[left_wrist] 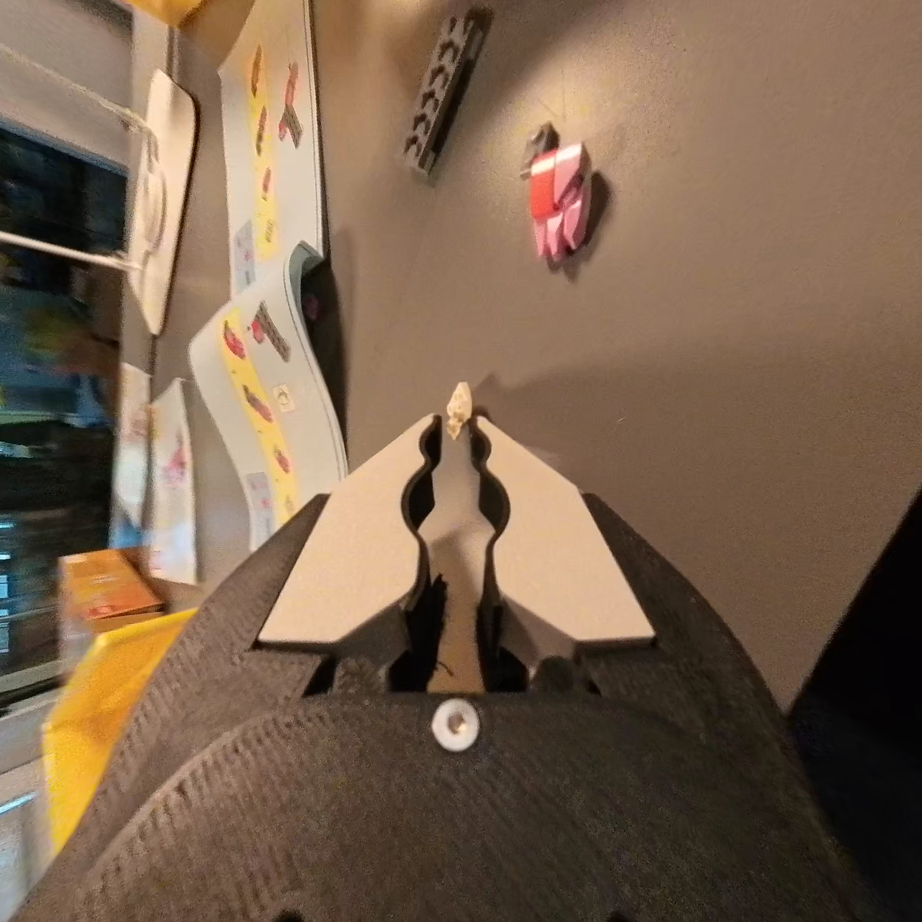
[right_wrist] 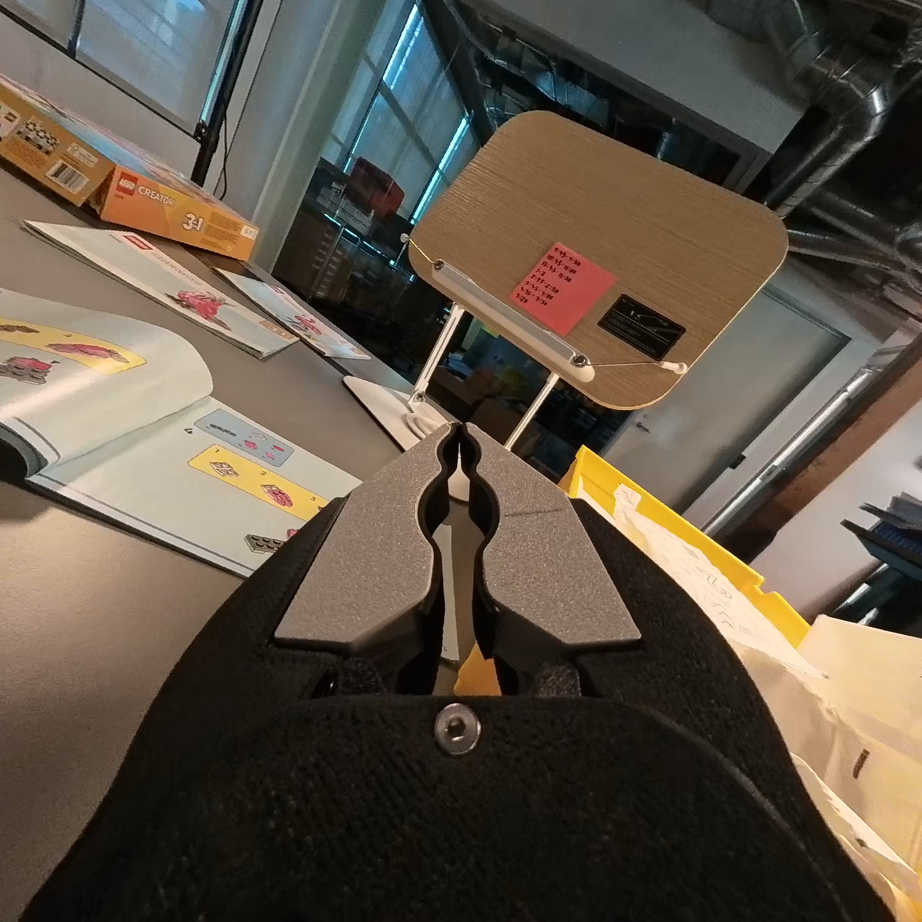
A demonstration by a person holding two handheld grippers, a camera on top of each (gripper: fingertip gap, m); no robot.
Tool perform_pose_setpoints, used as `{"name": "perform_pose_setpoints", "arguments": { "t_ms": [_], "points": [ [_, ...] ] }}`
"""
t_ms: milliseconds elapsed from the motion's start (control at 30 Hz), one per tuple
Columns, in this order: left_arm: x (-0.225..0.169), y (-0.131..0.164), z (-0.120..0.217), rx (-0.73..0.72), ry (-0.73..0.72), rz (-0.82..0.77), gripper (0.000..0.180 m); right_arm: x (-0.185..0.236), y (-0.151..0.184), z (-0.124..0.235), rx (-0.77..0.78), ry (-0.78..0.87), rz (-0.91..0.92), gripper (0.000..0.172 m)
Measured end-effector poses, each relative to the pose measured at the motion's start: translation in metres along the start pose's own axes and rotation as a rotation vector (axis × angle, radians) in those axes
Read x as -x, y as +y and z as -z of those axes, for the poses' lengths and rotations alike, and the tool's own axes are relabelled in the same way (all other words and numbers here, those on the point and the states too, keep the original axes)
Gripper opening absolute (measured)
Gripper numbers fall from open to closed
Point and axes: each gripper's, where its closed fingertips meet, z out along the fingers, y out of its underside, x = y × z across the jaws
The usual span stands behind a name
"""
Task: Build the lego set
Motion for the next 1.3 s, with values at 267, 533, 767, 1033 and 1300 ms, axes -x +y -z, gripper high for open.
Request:
{"name": "perform_pose_setpoints", "arguments": {
  "t_ms": [267, 533, 767, 1033, 1300],
  "points": [
    [-0.021, -0.011, 0.019, -0.063, 0.244, 0.244, 0.027, 0.002, 0.001, 0.0, 0.003, -0.01, 0.0, 0.0],
    [0.083, 0.031, 0.111, -0.091, -0.005, 0.543, 0.029, 0.001, 0.001, 0.0, 0.005, -0.006, 0.003, 0.0],
    [0.154, 0.128, 0.127, 0.219, 0.002, 0.837, 0.036, 0.002, 0.001, 0.0, 0.007, -0.007, 0.01, 0.0],
    [0.113, 0.153, 0.043, 0.309, 0.433, 0.89, 0.016, 0.003, 0.001, -0.001, 0.007, -0.012, 0.012, 0.0],
    [0.104, 0.169, 0.009, 0.378, 0.447, 0.869, 0.017, 0.003, 0.001, -0.001, 0.006, -0.013, 0.009, 0.0]
  ]
}}
